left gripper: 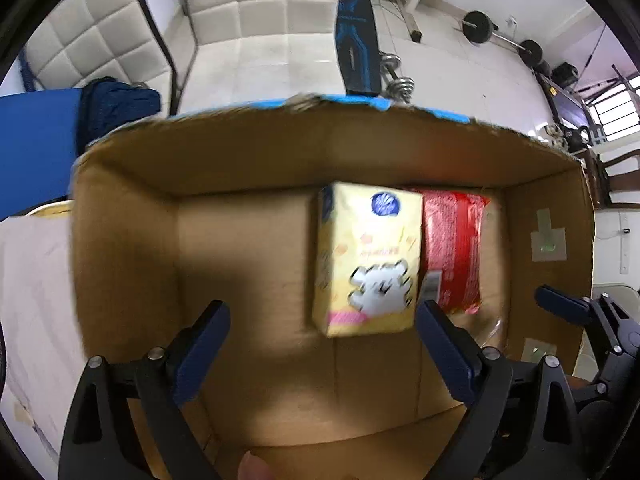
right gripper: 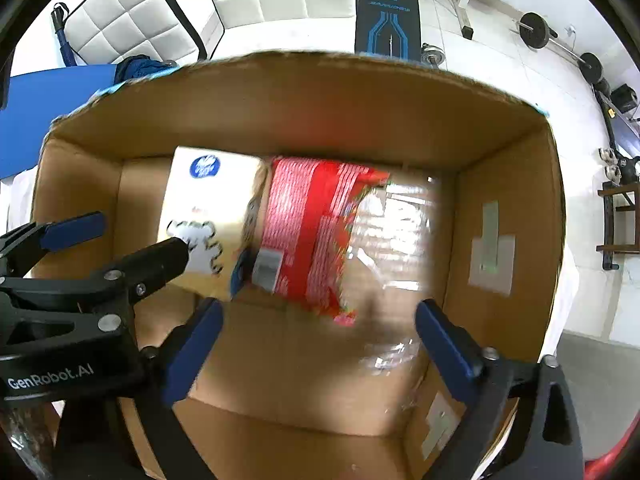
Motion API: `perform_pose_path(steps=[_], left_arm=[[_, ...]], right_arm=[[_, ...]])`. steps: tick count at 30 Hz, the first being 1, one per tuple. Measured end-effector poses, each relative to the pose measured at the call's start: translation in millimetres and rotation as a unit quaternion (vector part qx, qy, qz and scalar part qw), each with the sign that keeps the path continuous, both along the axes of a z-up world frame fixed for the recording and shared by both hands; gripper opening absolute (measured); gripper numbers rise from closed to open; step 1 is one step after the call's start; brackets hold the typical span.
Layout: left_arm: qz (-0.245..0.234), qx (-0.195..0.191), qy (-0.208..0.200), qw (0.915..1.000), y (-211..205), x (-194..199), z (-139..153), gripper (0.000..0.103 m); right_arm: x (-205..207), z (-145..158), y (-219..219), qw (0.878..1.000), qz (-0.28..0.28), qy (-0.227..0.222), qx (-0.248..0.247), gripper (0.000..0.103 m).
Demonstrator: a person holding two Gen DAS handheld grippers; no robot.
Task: Organize soft objects
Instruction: 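Carry both packs into the box and open both tools to release them, then grasp the orange snack bag with the left tool while the right tool grasps the green bag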
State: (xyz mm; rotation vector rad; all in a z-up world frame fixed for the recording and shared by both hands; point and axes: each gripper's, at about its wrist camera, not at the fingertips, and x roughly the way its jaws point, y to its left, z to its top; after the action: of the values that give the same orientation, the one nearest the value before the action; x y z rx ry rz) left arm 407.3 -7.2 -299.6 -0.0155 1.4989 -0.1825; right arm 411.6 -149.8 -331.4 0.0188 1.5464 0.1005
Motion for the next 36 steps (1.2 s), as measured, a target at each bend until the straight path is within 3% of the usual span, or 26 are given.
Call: perform_pose_path(steps=[12,19,27,31,36], left_arm=[[0.015,0.021,-0.086,0.996,22,-61,58,0.095],[0.014,0.027,-0.125,0.9917,28,-106,100,0.095],[0.044,0.005,-0.149,0.9878,39,-148,138,0.095],[0.076,0.017,-0.155,0.9849,54,-171,137,0.095],[0.135,0.022,-0.094,0.9862,89,-207,88,0.095]], right_arm=[[-74,56,18,0.997,-0.021,-0.057,-0.04,0.103],[-119,101,17,0.995,-0.034,-0.088,-0.027,0.103],[-160,149,12,0.991,-0.054,-0.12,-0.006,0.103],[-182,146,7,0.991,-0.068,-0.112,0.005,0.103],[-216,88,6,0.996,-0.074,-0.044,0.015,0.103]])
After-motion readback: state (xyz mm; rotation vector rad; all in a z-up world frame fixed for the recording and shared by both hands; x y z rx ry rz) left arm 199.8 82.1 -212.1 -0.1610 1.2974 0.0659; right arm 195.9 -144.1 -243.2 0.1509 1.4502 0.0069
